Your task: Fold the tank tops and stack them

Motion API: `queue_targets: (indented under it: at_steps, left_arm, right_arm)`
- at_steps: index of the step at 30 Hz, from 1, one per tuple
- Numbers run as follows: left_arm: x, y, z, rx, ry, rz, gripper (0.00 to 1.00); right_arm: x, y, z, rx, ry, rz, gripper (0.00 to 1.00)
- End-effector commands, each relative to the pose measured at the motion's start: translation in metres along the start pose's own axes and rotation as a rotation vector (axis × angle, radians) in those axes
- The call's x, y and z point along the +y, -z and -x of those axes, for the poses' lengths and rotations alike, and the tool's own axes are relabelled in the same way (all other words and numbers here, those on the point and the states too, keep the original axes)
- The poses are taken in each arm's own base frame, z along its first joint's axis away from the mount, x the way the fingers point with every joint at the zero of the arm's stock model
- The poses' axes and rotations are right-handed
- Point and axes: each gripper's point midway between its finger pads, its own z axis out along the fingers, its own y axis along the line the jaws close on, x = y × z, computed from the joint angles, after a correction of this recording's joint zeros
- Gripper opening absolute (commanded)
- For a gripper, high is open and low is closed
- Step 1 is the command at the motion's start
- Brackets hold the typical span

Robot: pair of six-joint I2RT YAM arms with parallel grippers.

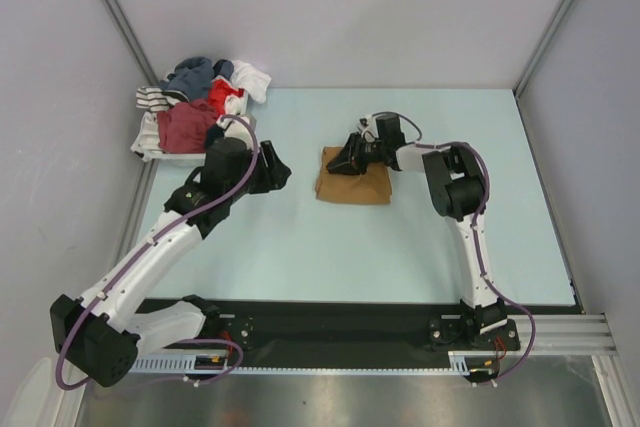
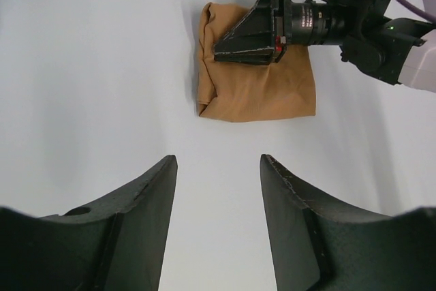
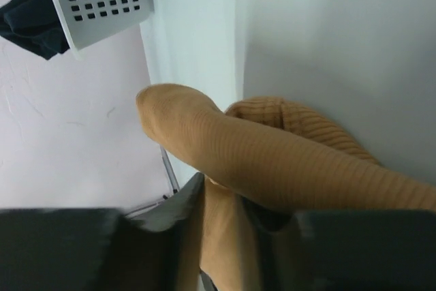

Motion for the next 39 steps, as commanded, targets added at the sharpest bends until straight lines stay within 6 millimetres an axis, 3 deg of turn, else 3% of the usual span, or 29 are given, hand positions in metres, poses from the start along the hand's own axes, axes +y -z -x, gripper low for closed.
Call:
queue_targets:
  at_steps: [1,5,7,8,11,13,14,16,18,20,22,25,27,28,29,31,34,36,37,39]
  left_arm:
    - [-0.004,0.005,0.004,-0.019,-0.023,-0.01,0.58]
    - [-0.005,0.008,0.001,-0.019,-0.03,-0.012,0.58]
    - [-0.005,0.006,-0.003,-0.01,-0.032,-0.012,0.58]
    - [-0.003,0.004,-0.009,0.0,-0.033,-0.009,0.58]
    - [-0.002,0.0,-0.02,0.016,-0.037,-0.002,0.58]
    - [-0.003,-0.001,-0.025,0.017,-0.038,-0.005,0.58]
    - [-0.004,0.0,-0.026,0.015,-0.035,-0.009,0.58]
    - [-0.004,0.0,-0.028,0.013,-0.031,-0.011,0.58]
    - [-0.004,0.001,-0.027,0.0,-0.023,-0.004,0.58]
    - [-0.002,0.003,-0.022,-0.023,-0.017,0.007,0.58]
    - [0.002,0.005,-0.018,-0.034,-0.004,0.04,0.59]
    - [0.025,0.013,0.003,-0.083,-0.004,0.203,0.6]
    - [0.059,0.019,0.014,-0.081,-0.019,0.396,0.61]
    - [0.058,0.024,0.035,-0.117,0.001,0.419,0.62]
    - [0.073,0.022,0.043,-0.11,0.022,0.481,0.61]
    - [0.08,0.026,0.064,-0.127,0.061,0.501,0.62]
    - [0.105,0.028,0.095,-0.189,0.122,0.575,0.65]
    - [0.13,0.022,0.1,-0.149,0.136,0.673,0.65]
    - [0.132,0.027,0.121,-0.185,0.134,0.707,0.65]
    - [0.153,0.012,0.124,-0.131,0.118,0.789,0.68]
  right_arm:
    - [0.037,0.018,0.014,-0.052,0.132,-0.024,0.36]
    - [0.063,0.048,0.012,-0.086,0.204,-0.065,0.57]
    - [0.066,0.063,0.013,-0.113,0.223,-0.094,0.58]
    - [0.072,0.081,0.013,-0.143,0.256,-0.114,0.58]
    - [0.054,0.111,0.011,-0.195,0.27,-0.227,0.52]
    - [0.047,0.134,0.01,-0.242,0.27,-0.327,0.52]
    - [0.034,0.144,0.007,-0.25,0.258,-0.373,0.52]
    - [0.023,0.162,0.008,-0.288,0.272,-0.469,0.54]
    - [0.01,0.174,0.005,-0.306,0.274,-0.547,0.63]
    - [0.001,0.177,0.004,-0.312,0.275,-0.59,0.75]
    - [-0.012,0.182,0.006,-0.322,0.263,-0.657,0.75]
    - [-0.028,0.178,0.006,-0.307,0.27,-0.733,0.66]
    - [-0.035,0.173,0.005,-0.287,0.27,-0.761,0.61]
    - [-0.032,0.167,0.006,-0.28,0.282,-0.76,0.61]
    - [-0.04,0.161,0.004,-0.26,0.276,-0.768,0.59]
    - [-0.042,0.15,0.003,-0.247,0.285,-0.767,0.6]
    - [-0.051,0.144,0.003,-0.234,0.276,-0.784,0.61]
    - [-0.06,0.143,0.002,-0.225,0.269,-0.809,0.63]
    - [-0.061,0.142,0.002,-0.222,0.271,-0.814,0.63]
    - [-0.068,0.142,0.0,-0.211,0.269,-0.826,0.64]
